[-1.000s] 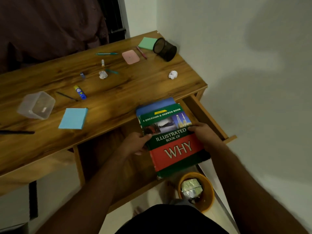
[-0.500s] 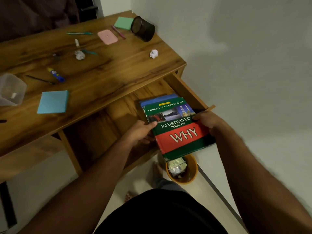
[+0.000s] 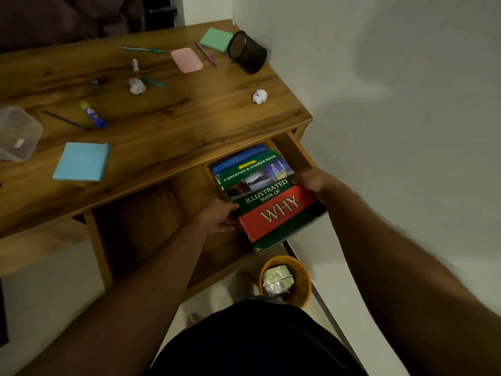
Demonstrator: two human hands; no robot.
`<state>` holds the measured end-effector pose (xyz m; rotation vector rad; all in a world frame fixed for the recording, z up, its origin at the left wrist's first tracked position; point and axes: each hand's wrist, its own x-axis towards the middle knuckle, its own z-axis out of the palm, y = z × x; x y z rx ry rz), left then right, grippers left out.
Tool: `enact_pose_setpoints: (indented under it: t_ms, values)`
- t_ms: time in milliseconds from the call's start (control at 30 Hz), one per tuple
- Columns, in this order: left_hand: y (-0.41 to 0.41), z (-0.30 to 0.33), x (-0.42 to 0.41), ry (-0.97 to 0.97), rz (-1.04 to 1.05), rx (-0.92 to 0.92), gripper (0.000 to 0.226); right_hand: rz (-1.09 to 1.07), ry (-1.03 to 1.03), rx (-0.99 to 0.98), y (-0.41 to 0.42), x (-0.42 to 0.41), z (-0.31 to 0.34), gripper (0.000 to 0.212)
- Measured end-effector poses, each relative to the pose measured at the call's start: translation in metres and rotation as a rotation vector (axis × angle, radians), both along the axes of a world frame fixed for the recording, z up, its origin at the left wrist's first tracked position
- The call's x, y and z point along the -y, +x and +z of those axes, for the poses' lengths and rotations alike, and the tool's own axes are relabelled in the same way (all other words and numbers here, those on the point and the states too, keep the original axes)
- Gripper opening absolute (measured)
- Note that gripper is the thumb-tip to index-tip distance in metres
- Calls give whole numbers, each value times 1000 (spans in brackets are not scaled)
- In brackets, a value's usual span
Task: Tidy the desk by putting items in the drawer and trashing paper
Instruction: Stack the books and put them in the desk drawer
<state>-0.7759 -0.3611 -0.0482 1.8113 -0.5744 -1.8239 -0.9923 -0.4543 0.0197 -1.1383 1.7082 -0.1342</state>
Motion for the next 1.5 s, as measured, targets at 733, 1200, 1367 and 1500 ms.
enact_pose_setpoints:
  t_ms: [733,1200,1367,1500]
  values:
    - [-46,-77,84,14,62,208,31,127,-13,-35,-19,71,-86,42]
    - [-55,-91,83,-4,-46,331,31,-15,-373,-198,-15,33,-96,47]
    - [-57,-94,82,-25,-43,368,25,175,-527,-281,-17,11,-92,52]
    - [-63,-97,79,-80,-29,402,22,175,-509,-224,-20,-3,-84,49]
